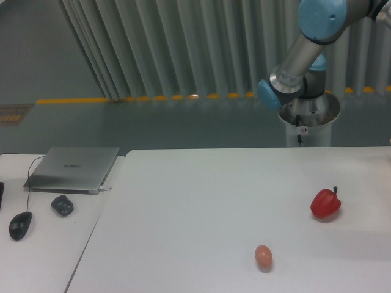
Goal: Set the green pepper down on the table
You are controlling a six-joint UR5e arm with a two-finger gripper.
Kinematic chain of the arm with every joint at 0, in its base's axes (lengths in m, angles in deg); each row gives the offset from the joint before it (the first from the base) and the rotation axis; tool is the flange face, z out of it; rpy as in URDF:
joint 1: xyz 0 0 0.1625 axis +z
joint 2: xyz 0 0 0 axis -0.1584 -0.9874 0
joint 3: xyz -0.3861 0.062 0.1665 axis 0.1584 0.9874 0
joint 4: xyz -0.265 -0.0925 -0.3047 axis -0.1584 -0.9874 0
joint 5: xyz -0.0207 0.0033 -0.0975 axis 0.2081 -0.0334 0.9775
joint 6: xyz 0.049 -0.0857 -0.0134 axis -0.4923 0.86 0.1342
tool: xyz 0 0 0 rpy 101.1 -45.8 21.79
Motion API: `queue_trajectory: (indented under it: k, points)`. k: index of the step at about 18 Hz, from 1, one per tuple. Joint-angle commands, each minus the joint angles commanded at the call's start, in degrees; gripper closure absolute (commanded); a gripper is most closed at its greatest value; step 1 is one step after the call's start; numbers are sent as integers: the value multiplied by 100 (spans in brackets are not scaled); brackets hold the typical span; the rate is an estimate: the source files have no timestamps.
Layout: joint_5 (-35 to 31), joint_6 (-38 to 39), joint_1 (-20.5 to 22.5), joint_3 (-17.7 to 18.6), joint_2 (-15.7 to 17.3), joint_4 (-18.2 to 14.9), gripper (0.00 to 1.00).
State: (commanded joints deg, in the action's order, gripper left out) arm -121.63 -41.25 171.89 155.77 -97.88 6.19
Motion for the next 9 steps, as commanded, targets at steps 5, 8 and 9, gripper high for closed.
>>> queue_trajectory:
  k: [5, 8, 9]
  points:
    - [9, -18, 53, 35, 395, -62, 67]
    - [17, -9, 27, 245, 772, -97, 67]
    - [26, 9, -8, 316, 904, -114, 67]
